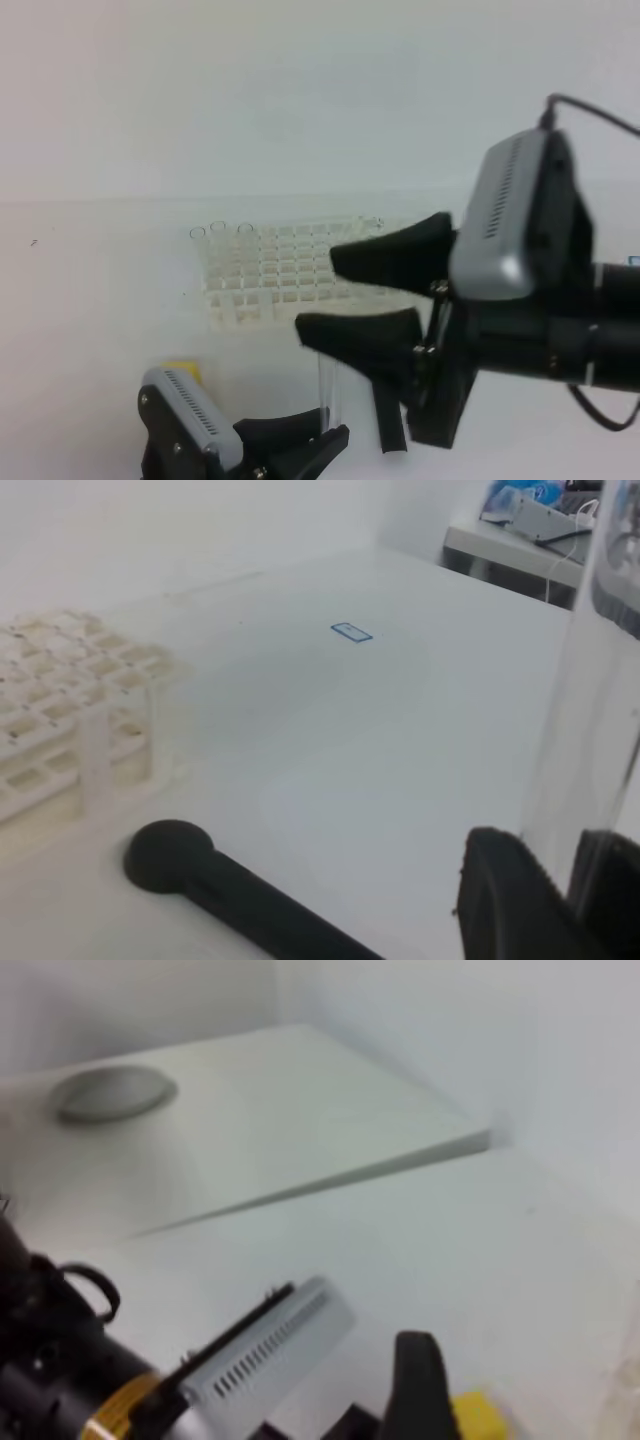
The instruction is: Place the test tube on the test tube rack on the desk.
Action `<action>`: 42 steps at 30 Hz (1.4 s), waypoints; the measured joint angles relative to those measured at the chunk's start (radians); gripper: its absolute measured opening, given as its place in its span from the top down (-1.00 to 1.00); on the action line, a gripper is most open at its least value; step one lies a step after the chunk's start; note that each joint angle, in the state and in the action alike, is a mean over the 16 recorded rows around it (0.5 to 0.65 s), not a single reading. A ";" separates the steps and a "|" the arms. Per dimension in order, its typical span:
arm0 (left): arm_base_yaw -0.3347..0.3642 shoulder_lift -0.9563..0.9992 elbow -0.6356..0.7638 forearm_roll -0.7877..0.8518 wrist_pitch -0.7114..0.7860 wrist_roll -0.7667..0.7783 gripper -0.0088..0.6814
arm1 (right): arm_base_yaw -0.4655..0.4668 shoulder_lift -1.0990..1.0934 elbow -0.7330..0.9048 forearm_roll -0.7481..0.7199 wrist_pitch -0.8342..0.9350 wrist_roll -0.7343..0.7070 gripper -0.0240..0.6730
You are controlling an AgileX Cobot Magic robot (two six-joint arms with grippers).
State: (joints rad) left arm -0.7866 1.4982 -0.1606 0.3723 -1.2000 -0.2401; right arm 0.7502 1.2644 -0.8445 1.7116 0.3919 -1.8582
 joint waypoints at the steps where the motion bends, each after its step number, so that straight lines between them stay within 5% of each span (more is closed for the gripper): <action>1: 0.000 0.000 0.000 0.003 0.000 -0.002 0.66 | 0.000 0.010 0.000 0.000 0.005 0.007 -0.29; 8: 0.000 0.000 0.000 0.006 0.000 -0.019 0.66 | 0.000 0.076 -0.001 0.000 0.024 0.008 -0.46; 33: 0.000 -0.001 -0.020 -0.044 -0.001 -0.037 0.66 | 0.000 0.144 -0.001 0.000 0.033 -0.098 -0.47; 42: 0.000 -0.001 -0.045 -0.030 -0.001 -0.037 0.66 | 0.000 0.147 -0.001 0.002 0.039 -0.108 -0.19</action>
State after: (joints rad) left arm -0.7866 1.4974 -0.2056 0.3424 -1.2014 -0.2770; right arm 0.7502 1.4116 -0.8458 1.7135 0.4312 -1.9666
